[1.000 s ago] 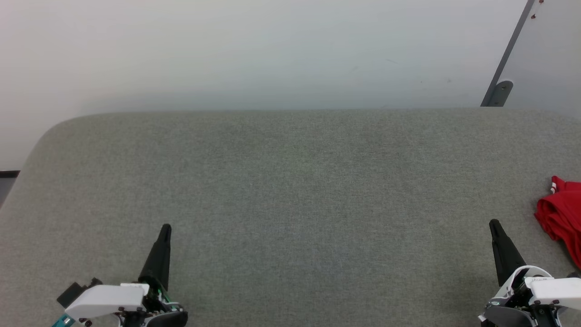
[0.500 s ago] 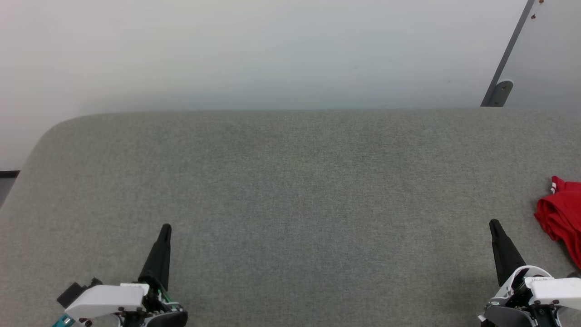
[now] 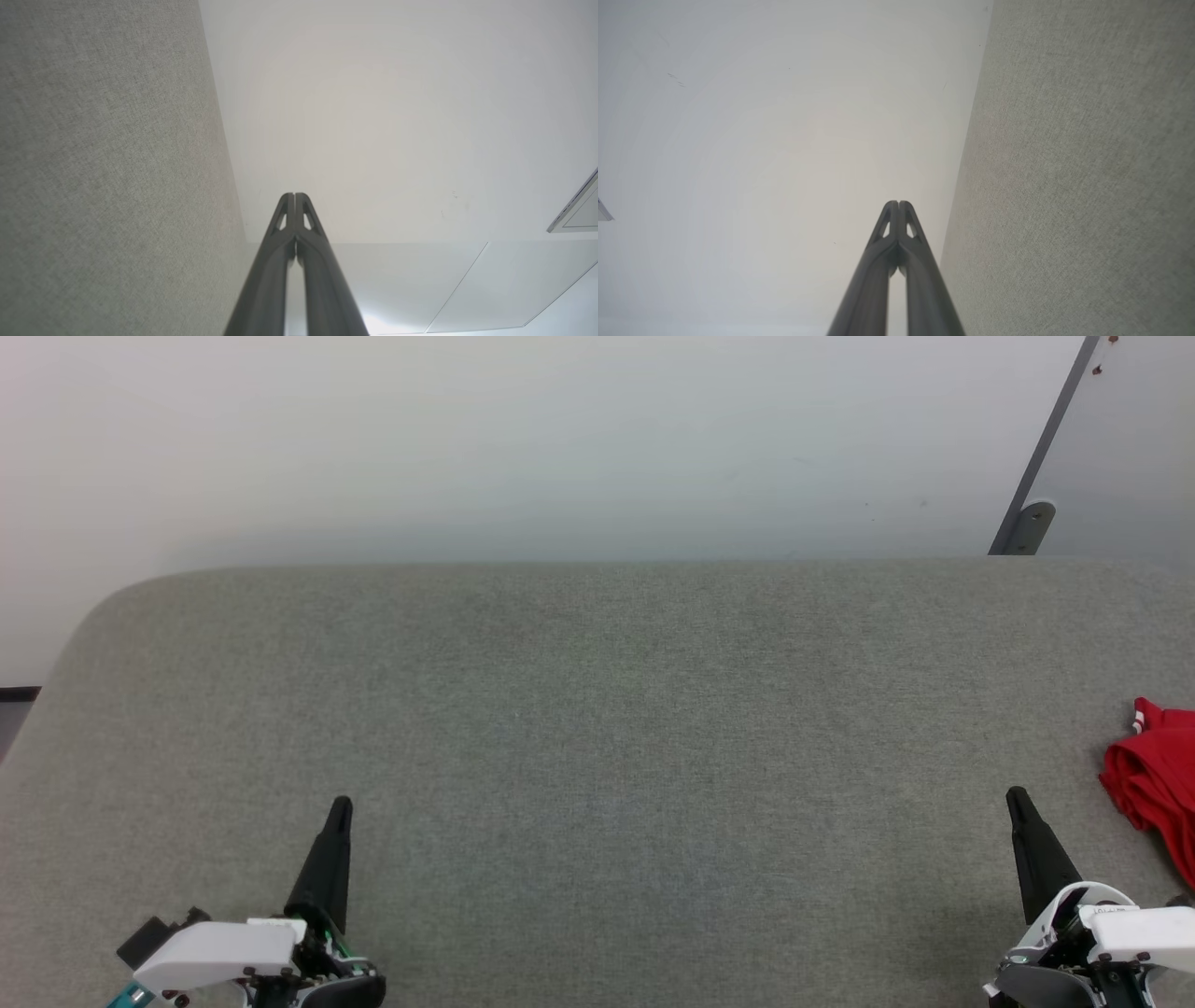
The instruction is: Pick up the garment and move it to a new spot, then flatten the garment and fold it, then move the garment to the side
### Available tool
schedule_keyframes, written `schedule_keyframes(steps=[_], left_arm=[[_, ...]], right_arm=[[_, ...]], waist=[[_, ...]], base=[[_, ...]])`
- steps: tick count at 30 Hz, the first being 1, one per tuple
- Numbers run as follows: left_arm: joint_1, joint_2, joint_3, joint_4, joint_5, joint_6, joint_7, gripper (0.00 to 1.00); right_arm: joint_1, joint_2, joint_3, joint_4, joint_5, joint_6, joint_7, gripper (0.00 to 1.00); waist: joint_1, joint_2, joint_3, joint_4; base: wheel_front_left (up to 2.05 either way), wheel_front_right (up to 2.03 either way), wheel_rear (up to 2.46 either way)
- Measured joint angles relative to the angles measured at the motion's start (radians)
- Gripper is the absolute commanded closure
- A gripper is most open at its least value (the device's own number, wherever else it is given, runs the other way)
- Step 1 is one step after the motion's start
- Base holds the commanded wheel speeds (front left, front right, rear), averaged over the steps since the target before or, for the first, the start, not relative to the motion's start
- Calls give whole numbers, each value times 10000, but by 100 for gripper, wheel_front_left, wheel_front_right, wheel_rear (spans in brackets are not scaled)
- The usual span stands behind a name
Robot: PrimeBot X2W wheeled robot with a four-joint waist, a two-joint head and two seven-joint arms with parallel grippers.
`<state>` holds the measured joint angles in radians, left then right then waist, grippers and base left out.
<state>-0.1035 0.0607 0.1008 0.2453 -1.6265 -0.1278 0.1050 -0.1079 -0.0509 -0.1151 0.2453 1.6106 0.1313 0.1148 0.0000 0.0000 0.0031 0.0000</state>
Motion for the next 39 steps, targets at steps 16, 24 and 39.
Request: schedule_keyframes(steps=[16, 24, 39], left_arm=[[-2, -21, 27, 2, 31, 0, 6, 100], [-3, -29, 38, 2, 59, 0, 15, 100], [-5, -44, 56, 2, 71, 0, 48, 100]], right_arm=[[0, 0, 0, 0, 0, 0, 0, 100], [0, 0, 0, 0, 0, 0, 0, 100], [0, 0, 0, 0, 0, 0, 0, 100]], waist=[[0, 0, 0, 0], [0, 0, 0, 0], [0, 0, 0, 0]], base=[[0, 0, 0], [0, 0, 0], [0, 0, 0]])
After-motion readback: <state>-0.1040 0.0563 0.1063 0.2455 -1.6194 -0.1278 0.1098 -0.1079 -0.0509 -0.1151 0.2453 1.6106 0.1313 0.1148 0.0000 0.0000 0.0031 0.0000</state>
